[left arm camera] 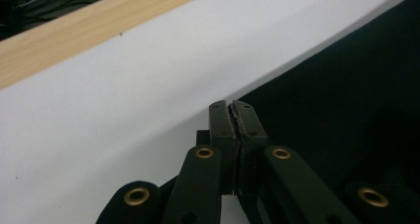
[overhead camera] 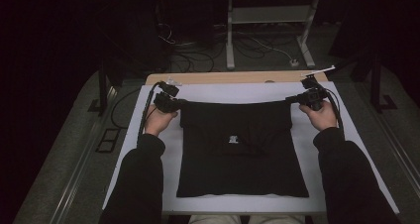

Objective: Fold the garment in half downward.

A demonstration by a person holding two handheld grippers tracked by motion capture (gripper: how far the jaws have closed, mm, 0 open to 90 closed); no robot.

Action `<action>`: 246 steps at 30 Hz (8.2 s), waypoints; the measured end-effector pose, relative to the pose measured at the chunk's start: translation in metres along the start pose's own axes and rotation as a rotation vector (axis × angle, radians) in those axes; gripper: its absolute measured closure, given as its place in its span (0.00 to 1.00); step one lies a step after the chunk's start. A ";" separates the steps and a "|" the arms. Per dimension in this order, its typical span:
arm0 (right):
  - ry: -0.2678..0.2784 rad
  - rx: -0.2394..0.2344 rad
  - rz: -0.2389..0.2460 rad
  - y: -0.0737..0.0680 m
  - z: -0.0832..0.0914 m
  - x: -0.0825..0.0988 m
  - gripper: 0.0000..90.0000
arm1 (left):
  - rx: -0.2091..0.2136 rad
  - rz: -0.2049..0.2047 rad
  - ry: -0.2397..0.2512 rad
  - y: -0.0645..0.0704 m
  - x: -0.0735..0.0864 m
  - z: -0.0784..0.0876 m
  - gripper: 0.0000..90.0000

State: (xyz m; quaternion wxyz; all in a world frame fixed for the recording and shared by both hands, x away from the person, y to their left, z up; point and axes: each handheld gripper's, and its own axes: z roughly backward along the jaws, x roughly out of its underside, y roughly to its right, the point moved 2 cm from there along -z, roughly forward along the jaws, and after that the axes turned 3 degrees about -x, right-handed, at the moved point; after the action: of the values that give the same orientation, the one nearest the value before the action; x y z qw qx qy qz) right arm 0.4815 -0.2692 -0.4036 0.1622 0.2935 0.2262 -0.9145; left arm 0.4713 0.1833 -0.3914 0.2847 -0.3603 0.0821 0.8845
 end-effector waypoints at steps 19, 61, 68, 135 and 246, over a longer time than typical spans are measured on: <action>0.041 0.038 0.021 -0.007 0.005 -0.019 0.97 | -0.021 -0.009 0.000 -0.009 -0.014 0.005 0.97; 0.002 -0.021 -0.052 0.012 -0.031 -0.006 0.77 | 0.087 0.082 -0.087 -0.016 0.016 -0.050 0.76; 0.015 -0.037 -0.055 0.014 -0.031 -0.001 0.58 | 0.082 0.102 -0.051 -0.012 0.019 -0.049 0.46; -0.008 -0.221 0.118 -0.056 -0.038 0.004 0.00 | 0.348 0.076 0.021 0.035 0.000 -0.046 0.02; -0.019 -0.495 0.178 -0.086 0.011 0.069 0.95 | 0.596 0.166 0.159 0.067 0.055 0.032 0.98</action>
State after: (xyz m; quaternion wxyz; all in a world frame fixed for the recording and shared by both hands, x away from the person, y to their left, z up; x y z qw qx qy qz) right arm 0.3855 -0.2139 -0.4104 0.3109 0.2550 0.4149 -0.8162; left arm 0.3831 0.1640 -0.4100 0.2971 -0.3211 0.3886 0.8109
